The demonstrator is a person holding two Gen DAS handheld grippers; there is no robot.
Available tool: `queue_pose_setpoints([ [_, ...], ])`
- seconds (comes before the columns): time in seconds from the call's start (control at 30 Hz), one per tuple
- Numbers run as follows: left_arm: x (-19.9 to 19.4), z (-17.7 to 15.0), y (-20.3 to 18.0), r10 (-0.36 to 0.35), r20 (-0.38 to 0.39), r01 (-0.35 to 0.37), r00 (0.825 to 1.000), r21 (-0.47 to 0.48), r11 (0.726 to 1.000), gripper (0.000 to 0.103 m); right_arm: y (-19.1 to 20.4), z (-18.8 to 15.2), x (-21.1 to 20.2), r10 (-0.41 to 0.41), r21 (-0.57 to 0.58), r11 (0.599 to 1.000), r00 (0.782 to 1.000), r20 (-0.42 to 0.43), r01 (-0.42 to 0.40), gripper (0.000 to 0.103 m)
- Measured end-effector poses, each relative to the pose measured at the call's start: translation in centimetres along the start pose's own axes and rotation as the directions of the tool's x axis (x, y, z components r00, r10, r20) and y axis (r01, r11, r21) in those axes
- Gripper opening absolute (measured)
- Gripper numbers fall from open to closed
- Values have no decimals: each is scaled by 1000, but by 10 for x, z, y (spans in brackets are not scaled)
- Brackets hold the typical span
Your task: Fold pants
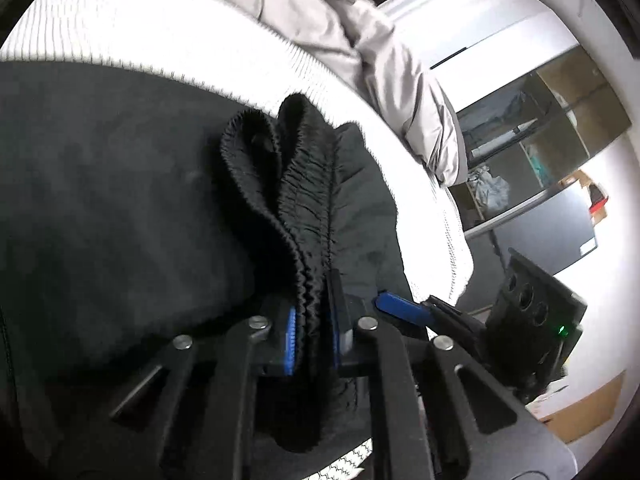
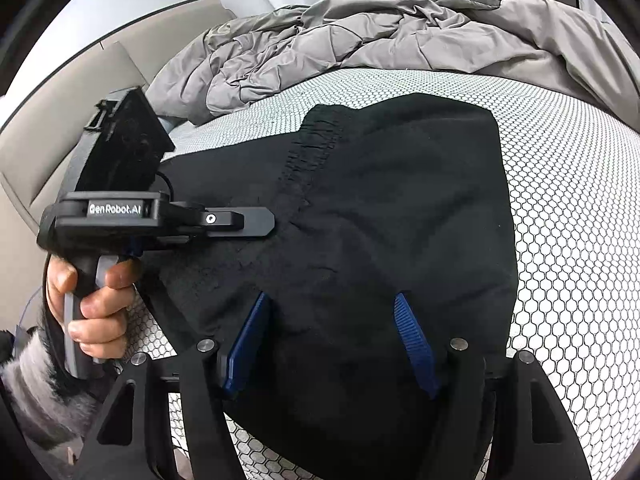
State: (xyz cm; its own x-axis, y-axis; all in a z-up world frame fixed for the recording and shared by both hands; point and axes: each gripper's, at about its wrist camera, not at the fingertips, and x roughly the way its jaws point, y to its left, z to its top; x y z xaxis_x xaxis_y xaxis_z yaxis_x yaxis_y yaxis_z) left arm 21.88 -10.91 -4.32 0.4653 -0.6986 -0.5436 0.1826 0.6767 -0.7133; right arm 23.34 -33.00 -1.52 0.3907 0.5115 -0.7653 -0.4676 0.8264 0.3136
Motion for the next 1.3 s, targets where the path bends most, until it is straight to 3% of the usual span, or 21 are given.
queue_pose_setpoints([
  [0.13, -50, 5, 0, -10, 90, 6, 996, 48, 999, 8, 2, 3, -14, 49, -4, 999, 998, 50, -49, 67],
  [0.27, -113, 4, 20, 48, 181, -59, 982, 55, 997, 8, 7, 5, -20, 78, -10, 997, 994, 76, -78, 69],
  [0.37, -147, 0, 55, 202, 230, -209, 952, 4, 978, 9, 10, 7, -13, 78, -4, 997, 995, 58, -78, 69],
  [0.4, -148, -2, 70, 280, 223, -283, 934, -22, 959, 9, 10, 7, -8, 66, -2, 998, 997, 47, -66, 70],
  [0.43, -143, -3, 85, 331, 182, -328, 926, -43, 944, 11, 10, 8, -4, 56, 4, 998, 998, 32, -56, 70],
  [0.47, -132, -4, 99, 356, 116, -351, 927, -63, 934, 20, 10, 9, 3, 46, 14, 999, 999, 11, -47, 70],
  [0.5, -126, -7, 112, 355, 89, -347, 931, -96, 933, 21, 9, 9, 10, 43, 25, 999, 999, -11, -43, 70],
  [0.57, -130, -7, 119, 313, 104, -299, 944, -126, 946, 24, 10, 10, 17, 42, 37, 998, 999, -33, -41, 70],
  [0.6, -135, -6, 115, 320, 108, -308, 941, -115, 944, 28, 10, 9, 16, 44, 40, 998, 998, -34, -43, 70],
  [0.67, -150, -6, 101, 356, 170, -347, 919, -79, 935, 46, 11, 10, 12, 70, 50, 996, 997, -20, -69, 70],
  [0.8, -176, -6, 74, 336, 275, -346, 901, -10, 938, 65, 7, -2, -4, 138, 85, 987, 990, -12, -137, 70],
  [0.87, -169, -4, 58, 308, 302, -334, 902, 34, 942, 68, 6, -14, -9, 177, 111, 979, 984, -29, -173, 69],
  [0.93, -148, 6, 35, 272, 280, -303, 920, 70, 951, 69, 8, -27, -13, 215, 127, 970, 976, -36, -209, 62],
  [1.03, -99, 8, -1, 205, 196, -236, 959, 147, 961, 69, 14, -37, -18, 257, 147, 956, 966, -16, -252, 58],
  [1.13, -33, 4, -36, 155, 65, -166, 986, 238, 957, 69, 14, -30, -18, 233, 172, 957, 972, 13, -232, 56],
  [1.17, -8, 2, -47, 154, 6, -149, 988, 277, 949, 69, 11, -27, -14, 236, 196, 952, 972, 18, -235, 52],
  [1.23, 23, -5, -56, 206, -48, -180, 977, 322, 929, 69, 3, -26, -6, 235, 258, 938, 972, 20, -232, 32],
  [1.3, 37, -5, -52, 253, -78, -220, 964, 295, 930, 68, -2, -34, 0, 217, 294, 932, 976, 20, -213, 12],
])
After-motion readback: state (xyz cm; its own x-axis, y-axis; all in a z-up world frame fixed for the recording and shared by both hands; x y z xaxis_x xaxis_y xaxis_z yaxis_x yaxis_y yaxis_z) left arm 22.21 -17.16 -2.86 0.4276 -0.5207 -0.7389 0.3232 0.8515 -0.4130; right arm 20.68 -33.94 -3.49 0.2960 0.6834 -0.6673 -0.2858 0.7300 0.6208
